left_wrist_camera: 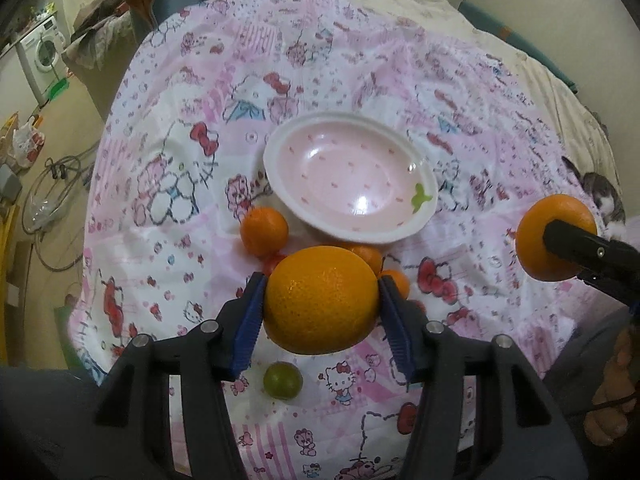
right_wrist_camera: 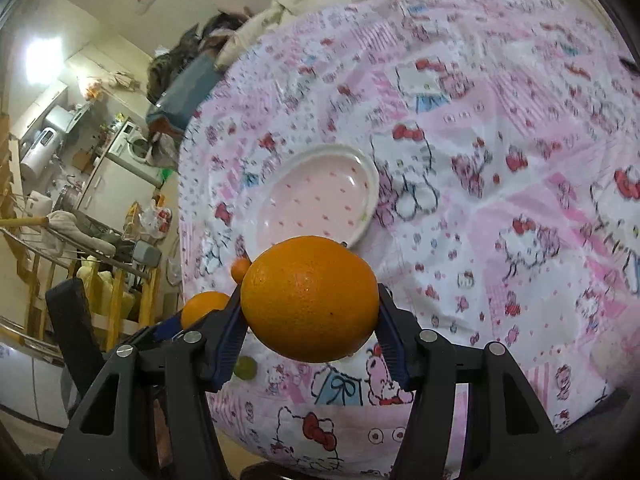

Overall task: Organize fruits
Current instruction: 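Lift the large orange with the right tool while the left tool grasps an orange, then carry both oranges onto the white plate and open both tools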

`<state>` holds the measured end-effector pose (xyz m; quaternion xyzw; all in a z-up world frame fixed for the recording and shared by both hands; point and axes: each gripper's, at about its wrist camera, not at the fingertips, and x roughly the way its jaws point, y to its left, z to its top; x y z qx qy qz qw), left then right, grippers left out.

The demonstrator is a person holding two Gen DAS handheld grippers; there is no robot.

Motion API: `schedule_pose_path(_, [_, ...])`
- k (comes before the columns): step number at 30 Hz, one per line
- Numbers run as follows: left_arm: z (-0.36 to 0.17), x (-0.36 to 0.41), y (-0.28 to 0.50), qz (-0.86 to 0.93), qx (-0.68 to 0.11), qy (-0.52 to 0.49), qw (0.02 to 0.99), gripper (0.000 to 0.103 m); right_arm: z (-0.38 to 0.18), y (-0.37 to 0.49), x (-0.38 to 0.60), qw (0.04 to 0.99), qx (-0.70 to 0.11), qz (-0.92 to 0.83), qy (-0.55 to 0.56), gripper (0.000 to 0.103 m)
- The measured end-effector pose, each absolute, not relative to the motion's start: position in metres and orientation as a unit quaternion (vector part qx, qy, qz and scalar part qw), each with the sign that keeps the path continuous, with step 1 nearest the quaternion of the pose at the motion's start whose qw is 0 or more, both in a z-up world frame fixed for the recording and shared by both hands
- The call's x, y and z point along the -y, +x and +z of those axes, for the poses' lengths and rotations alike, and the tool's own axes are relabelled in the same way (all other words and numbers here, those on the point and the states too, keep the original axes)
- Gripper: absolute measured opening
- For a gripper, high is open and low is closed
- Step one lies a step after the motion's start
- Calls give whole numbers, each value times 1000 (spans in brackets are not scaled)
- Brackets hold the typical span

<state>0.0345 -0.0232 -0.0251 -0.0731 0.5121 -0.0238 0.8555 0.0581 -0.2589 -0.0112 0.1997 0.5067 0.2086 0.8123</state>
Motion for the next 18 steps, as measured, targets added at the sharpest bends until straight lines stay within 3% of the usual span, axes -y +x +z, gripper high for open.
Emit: schedule_pose_path(18, [5,0,105,-38,-507,-43,860,52,-2,140,248,825,-501,199,168,62])
